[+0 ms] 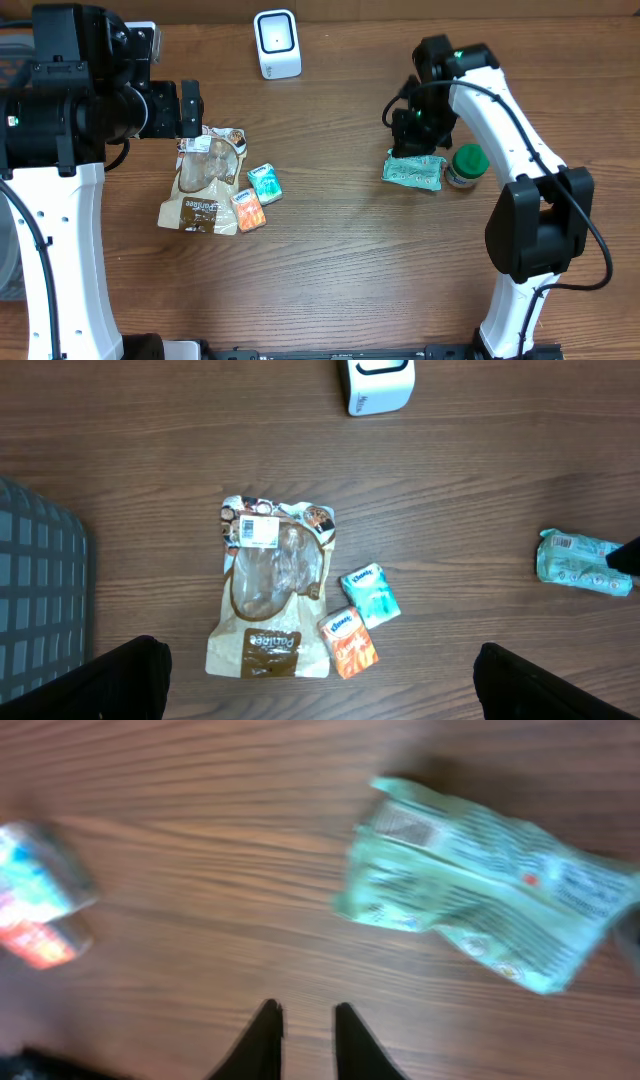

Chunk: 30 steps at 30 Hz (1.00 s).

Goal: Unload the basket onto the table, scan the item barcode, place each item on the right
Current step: 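Lift the right gripper and move it left toward the Kleenex packs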

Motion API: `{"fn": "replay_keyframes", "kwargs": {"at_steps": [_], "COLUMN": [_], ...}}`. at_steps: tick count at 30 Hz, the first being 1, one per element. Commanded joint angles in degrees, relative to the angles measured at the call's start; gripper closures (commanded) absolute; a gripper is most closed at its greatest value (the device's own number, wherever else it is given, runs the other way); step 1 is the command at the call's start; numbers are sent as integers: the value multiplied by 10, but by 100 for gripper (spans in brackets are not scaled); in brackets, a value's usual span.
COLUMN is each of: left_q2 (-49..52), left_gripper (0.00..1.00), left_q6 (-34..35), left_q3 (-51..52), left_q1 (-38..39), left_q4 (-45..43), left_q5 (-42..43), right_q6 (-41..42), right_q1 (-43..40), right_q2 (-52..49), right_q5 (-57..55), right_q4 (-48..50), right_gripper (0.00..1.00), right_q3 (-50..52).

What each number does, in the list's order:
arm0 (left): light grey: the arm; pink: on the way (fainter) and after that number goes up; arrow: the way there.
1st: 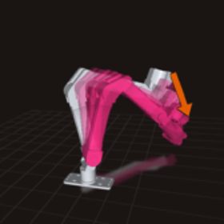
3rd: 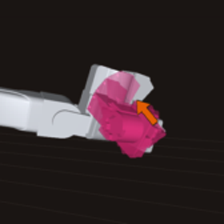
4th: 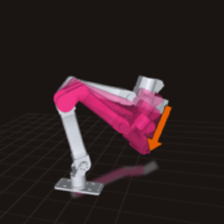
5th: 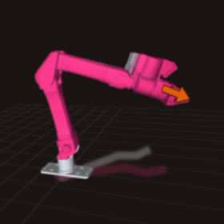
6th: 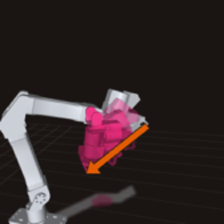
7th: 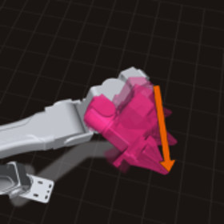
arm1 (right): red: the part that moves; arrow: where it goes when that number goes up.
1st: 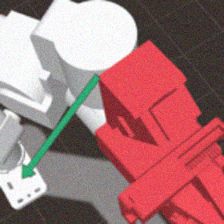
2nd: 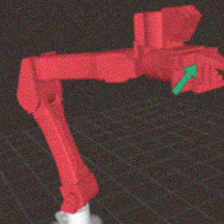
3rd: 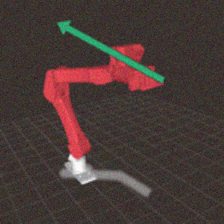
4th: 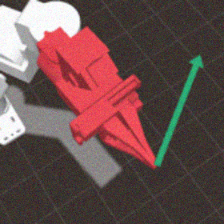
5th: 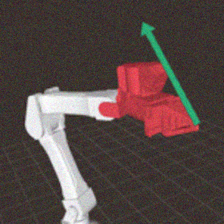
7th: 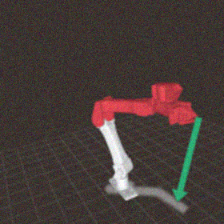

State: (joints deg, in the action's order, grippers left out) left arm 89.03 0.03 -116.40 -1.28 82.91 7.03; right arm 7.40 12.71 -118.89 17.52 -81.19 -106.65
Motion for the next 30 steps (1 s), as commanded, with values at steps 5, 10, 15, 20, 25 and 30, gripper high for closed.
{"fn": "replay_keyframes", "kwargs": {"at_steps": [5, 10, 15, 20, 25, 30], "left_q2": [-2, -2, -2, -2, -2, -2], "left_gripper": [0, 1, 0, 0, 0, 0], "left_q6": [1, 2, 1, 1, 1, 1], "left_q3": [-7, -7, -7, -7, -7, -7], "left_q1": [-3, -3, -3, -3, -3, -3], "left_q4": [-1, -1, -1, -1, -1, -1], "left_q5": [-2, -2, -2, -2, -2, -2], "right_q6": [-17, -17, -14, -12, -12, 1], "right_q1": [23, 47, 61, 63, 67, 72], "right_q2": [2, 2, 2, 1, 1, 1], "right_q5": [76, 76, 77, 83, 97, 103], "right_q4": [23, 40, 64, 79, 99, 117], "right_gripper": [75, 71, 68, 68, 68, 68], "right_q3": [-11, 9, 33, 56, 71, 81]}}
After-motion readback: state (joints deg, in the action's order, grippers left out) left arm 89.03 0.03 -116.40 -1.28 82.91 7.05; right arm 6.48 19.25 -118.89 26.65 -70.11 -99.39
